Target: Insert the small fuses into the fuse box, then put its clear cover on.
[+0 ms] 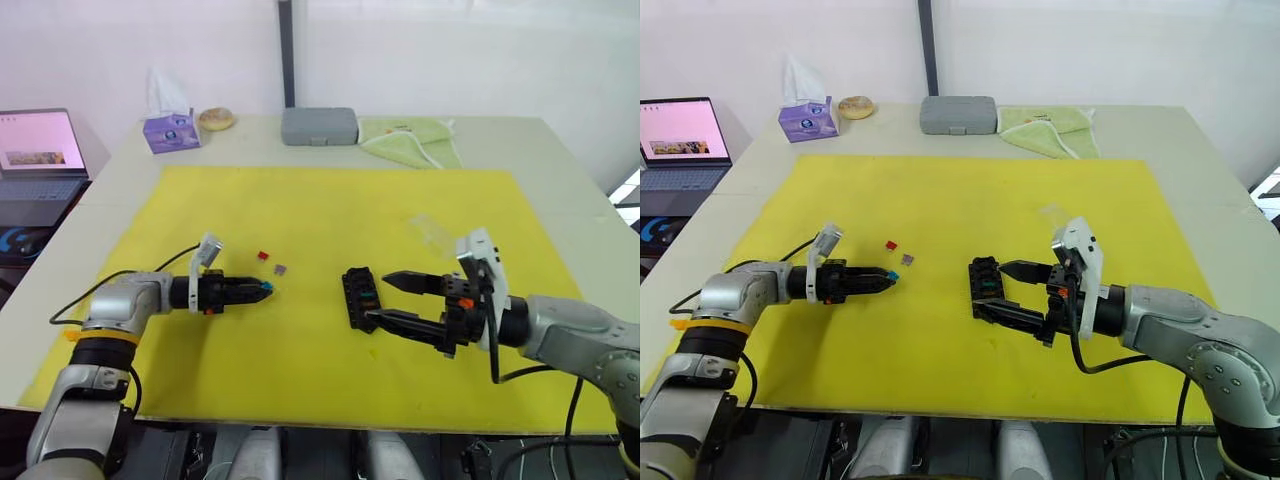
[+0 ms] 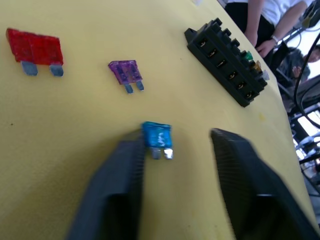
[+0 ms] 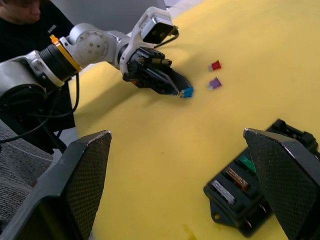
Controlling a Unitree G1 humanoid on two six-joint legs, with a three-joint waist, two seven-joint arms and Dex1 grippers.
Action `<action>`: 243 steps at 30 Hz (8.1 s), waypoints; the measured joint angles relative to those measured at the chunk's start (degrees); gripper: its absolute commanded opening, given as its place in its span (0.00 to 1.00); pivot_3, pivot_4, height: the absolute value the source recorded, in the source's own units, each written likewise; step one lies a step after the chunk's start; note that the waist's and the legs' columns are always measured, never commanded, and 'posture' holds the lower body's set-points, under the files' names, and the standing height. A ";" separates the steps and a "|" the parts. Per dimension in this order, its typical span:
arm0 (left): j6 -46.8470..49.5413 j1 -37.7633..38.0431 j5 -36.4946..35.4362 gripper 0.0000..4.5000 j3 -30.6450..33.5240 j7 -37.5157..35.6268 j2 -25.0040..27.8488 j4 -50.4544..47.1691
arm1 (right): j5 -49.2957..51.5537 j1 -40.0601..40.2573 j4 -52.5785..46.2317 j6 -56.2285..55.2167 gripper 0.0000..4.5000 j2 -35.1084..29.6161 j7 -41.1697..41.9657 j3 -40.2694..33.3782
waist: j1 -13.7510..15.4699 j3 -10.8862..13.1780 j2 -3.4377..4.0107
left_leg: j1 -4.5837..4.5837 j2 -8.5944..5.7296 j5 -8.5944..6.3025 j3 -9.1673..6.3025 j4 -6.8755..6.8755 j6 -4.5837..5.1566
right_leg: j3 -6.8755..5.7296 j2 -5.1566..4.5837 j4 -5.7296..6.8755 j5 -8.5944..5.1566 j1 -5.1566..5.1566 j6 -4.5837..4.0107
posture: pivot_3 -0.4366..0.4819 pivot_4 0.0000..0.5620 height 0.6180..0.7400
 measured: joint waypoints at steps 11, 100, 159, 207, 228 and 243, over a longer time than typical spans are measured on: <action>4.78 0.00 -2.34 0.01 2.49 0.10 -0.67 0.81 | -2.10 1.06 0.14 -0.90 1.00 -0.52 0.10 0.03 | -0.19 0.00 0.00 | 0.02 0.02 0.00 -0.04 0.01 0.00 | -0.01 0.04 0.03 0.00 0.00 0.00 | 0.48 0.27 1.00; 14.93 -2.08 -48.85 0.00 21.44 42.30 -22.40 -25.95 | 23.49 -27.88 14.84 -9.02 0.32 27.62 -44.66 10.58 | -1.42 0.02 -0.03 | -0.57 0.01 0.03 -0.28 0.28 -0.03 | -0.15 0.11 0.21 0.02 -0.44 0.00 | 0.48 0.27 1.00; -13.13 29.53 -13.70 0.99 9.34 11.09 12.46 -50.77 | -43.71 -24.06 56.33 -60.77 0.00 15.23 50.69 19.27 | -1.36 0.15 0.11 | -0.58 0.07 0.06 -0.02 0.00 -0.07 | 0.03 0.08 0.08 0.03 -0.69 -0.05 | 0.48 0.27 1.00; -13.40 27.59 -11.95 0.99 6.09 12.53 10.82 -49.34 | -51.35 -25.28 64.18 -68.22 0.00 17.29 52.02 20.24 | -1.55 0.13 0.12 | 0.34 0.07 0.05 0.00 -0.05 -0.09 | 0.05 0.10 0.13 0.01 0.17 -0.07 | 0.48 0.27 1.00; -13.43 26.79 -10.85 1.00 5.47 12.51 10.09 -47.75 | -49.72 -25.08 64.16 -66.02 0.22 17.19 53.16 19.61 | -1.49 0.13 0.12 | 0.33 0.07 0.05 0.00 -0.06 -0.09 | 0.05 0.09 0.13 0.02 0.16 -0.07 | 0.48 0.27 1.00; -13.49 25.73 -10.00 1.00 5.44 12.41 9.98 -46.65 | -47.62 -25.01 60.82 -63.86 0.41 16.95 52.22 17.40 | -1.55 0.14 0.13 | 0.33 0.08 0.05 0.00 -0.06 -0.09 | 0.06 0.09 0.14 0.02 0.14 -0.07 | 0.48 0.27 1.00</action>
